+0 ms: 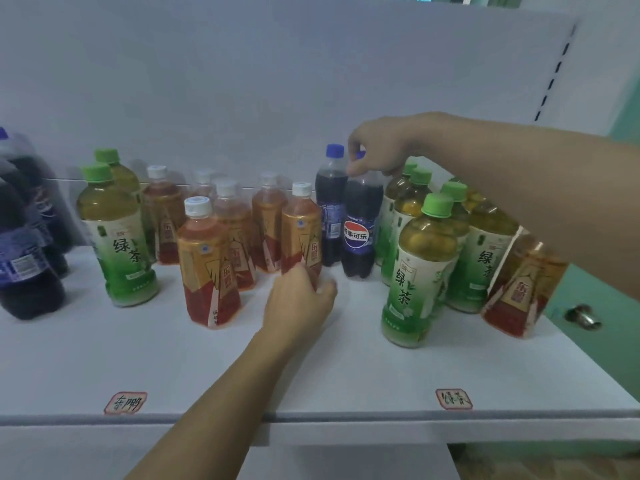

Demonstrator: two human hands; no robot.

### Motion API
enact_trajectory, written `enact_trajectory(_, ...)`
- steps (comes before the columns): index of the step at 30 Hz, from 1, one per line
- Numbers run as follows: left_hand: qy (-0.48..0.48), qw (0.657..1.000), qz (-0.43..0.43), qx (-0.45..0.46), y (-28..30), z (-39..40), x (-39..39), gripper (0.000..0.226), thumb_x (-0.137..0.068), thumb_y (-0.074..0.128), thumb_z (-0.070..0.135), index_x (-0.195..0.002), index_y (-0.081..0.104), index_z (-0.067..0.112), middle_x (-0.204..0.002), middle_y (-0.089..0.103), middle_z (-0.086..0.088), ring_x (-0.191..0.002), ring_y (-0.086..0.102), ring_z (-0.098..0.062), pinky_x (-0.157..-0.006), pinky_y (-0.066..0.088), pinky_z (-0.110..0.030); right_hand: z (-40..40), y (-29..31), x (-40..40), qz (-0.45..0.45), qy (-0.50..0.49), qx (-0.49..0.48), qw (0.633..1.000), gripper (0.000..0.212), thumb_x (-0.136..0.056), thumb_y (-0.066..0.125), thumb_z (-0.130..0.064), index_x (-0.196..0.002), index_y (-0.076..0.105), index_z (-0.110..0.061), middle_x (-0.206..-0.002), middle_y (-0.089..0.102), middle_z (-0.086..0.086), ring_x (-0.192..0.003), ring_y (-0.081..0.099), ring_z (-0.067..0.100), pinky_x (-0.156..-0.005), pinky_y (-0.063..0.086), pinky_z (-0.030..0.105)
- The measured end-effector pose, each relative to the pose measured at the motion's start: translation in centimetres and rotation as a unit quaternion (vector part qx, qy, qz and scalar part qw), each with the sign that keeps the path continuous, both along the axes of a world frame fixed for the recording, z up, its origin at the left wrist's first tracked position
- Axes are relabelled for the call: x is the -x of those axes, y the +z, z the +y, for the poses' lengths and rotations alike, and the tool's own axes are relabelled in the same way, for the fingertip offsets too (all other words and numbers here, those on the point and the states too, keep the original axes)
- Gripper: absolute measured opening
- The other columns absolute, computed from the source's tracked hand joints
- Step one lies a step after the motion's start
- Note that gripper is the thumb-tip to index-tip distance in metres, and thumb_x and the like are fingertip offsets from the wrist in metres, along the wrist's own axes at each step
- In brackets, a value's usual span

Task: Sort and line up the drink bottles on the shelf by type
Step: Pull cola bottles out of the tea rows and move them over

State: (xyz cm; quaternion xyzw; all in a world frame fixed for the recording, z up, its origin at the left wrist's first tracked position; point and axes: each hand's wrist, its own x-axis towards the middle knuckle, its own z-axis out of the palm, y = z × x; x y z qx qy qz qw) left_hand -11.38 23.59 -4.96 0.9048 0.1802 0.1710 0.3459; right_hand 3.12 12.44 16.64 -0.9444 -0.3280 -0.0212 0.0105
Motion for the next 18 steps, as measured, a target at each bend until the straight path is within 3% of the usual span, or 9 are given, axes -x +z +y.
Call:
enact_trajectory(3, -0.071, 0.996, -0.058, 0.018, 0.2, -2.1, -0.3, 0.082, -0.084, 0.072, 0.055, -0.149, 0.036, 0.021, -0.142, 0.052, 0.0, -0.123, 0.055, -0.02, -0.103, 0.05, -0.042, -0.9, 1.2, 1.9, 0.035, 0.023, -0.06, 0.997, 0.021, -0.096, 0.066, -0.031, -0.106, 0.062, -0.012, -0.103, 0.058, 0.01, -0.07, 0.057, 0.021, -0.049, 0.054, 0.028)
enact_trajectory(6, -0.086, 0.989, -0.108, 0.05, 1.1, -3.4, -0.4, 0.105, -0.08, 0.079, 0.048, -0.16, 0.014, 0.025, -0.158, 0.036, 0.004, -0.143, 0.038, -0.017, -0.116, 0.038, -0.043, -1.7, 2.3, 4.1, 0.059, 0.041, -0.127, 0.989, 0.022, -0.099, 0.062, -0.03, -0.109, 0.061, -0.011, -0.092, 0.054, 0.008, -0.069, 0.056, 0.021, -0.052, 0.058, 0.029)
enact_trajectory(9, -0.083, 0.982, -0.151, 0.076, 1.4, -3.5, -0.3, 0.102, -0.079, 0.084, 0.037, -0.156, 0.02, 0.026, -0.154, 0.041, 0.006, -0.141, 0.042, -0.016, -0.114, 0.04, -0.039, -2.2, 2.9, 6.0, 0.074, 0.058, -0.174, 0.98, 0.018, -0.101, 0.059, -0.025, -0.11, 0.06, -0.01, -0.084, 0.054, 0.009, -0.059, 0.056, 0.018, -0.049, 0.057, 0.025)
enact_trajectory(13, -0.078, 0.973, -0.204, 0.07, 1.8, -2.5, 1.7, 0.093, -0.081, 0.083, 0.031, -0.154, 0.026, 0.026, -0.149, 0.047, 0.006, -0.134, 0.047, -0.012, -0.102, 0.04, -0.022, -2.3, 3.3, 7.7, 0.041, 0.077, -0.205, 0.975, 0.015, -0.101, 0.057, -0.023, -0.109, 0.061, -0.012, -0.093, 0.059, 0.012, -0.051, 0.059, 0.014, -0.047, 0.054, 0.021)
enact_trajectory(18, -0.053, 0.961, -0.267, 0.052, 3.2, 1.0, 6.4, 0.091, -0.084, 0.078, 0.035, -0.156, 0.023, 0.029, -0.151, 0.043, 0.014, -0.133, 0.044, -0.001, -0.1, 0.038, -0.009, 1.2, 4.6, 9.8, 0.017, 0.146, -0.242, 0.959, 0.012, -0.101, 0.057, -0.027, -0.109, 0.06, -0.019, -0.09, 0.06, 0.007, -0.062, 0.059, 0.019, -0.051, 0.052, 0.022)
